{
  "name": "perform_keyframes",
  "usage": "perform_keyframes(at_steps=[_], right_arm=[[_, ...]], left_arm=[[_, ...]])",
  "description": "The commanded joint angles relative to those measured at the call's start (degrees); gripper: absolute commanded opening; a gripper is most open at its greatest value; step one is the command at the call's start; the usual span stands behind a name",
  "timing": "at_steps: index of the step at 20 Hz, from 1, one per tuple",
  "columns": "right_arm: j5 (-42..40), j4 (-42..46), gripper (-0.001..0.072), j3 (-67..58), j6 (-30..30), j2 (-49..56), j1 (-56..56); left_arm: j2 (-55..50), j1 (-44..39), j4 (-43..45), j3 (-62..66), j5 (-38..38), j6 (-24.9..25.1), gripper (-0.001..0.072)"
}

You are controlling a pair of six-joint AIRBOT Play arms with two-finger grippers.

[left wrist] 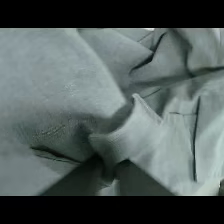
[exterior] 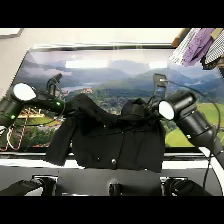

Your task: Fold the clothes and pants, and hang the long-sleeved shirts on hangers.

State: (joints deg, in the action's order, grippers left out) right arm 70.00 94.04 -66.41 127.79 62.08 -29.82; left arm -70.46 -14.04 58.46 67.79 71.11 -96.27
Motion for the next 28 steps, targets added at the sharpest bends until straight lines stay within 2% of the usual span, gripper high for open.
perform_keyframes(at_steps=[1,2,3,5,7,10,12,14,18,21,22,24,28], right_arm=[[-10.4,-0.5,0.0043,5.2,5.6,-0.2,-0.1],[-10.7,-0.6,0.0043,5.2,6.1,-0.2,-0.1],[-10.2,-0.6,0.0043,5.2,6.2,-0.2,-0.1],[-9.2,-0.6,0.0043,5.0,6.2,-0.2,-0.1],[-9.2,-0.6,0.0043,5.0,6.2,-0.5,-0.1],[-8.8,-1.3,0.0044,5.1,6.2,-0.7,-0.1],[-8.8,-1.9,0.0044,5.1,6.1,-0.7,-0.1],[-8.8,-2.0,0.0044,5.1,5.9,-0.7,-0.1],[-8.8,-1.9,0.0044,5.1,4.6,-0.7,-0.1],[-8.1,-1.8,0.0044,5.1,3.1,-0.7,-0.1],[-7.8,-1.8,0.0044,5.1,3.0,-0.7,-0.1],[-7.5,-1.5,0.0044,5.1,2.9,-0.7,-0.1],[-5.6,-0.7,0.0044,5.1,2.9,-0.7,-0.1]], left_arm=[[-1.6,1.5,-1.3,-3.0,-4.3,-0.2,0.0449],[-1.2,3.5,-1.3,-2.2,-3.1,-0.2,0.0572],[-0.4,6.1,-1.2,-0.9,-1.3,0.1,0.0621],[3.1,13.0,1.8,0.6,2.4,1.3,0.0622],[8.6,20.2,10.8,-0.2,4.9,2.4,0.0622],[14.8,28.5,22.7,-1.6,6.9,7.1,0.0618],[15.7,31.3,24.4,-1.6,11.6,10.3,0.0603],[15.7,32.1,24.6,-1.6,13.1,13.5,0.0604],[16.2,34.4,30.1,-4.0,8.9,12.3,0.0612],[16.3,44.4,30.3,-7.0,6.6,13.2,0.0612],[16.2,48.5,28.7,-8.6,5.6,16.7,0.0612],[16.0,55.4,25.1,-12.8,2.9,26.6,0.0606],[16.0,65.4,23.4,-19.5,-5.7,32.0,0.0606]])
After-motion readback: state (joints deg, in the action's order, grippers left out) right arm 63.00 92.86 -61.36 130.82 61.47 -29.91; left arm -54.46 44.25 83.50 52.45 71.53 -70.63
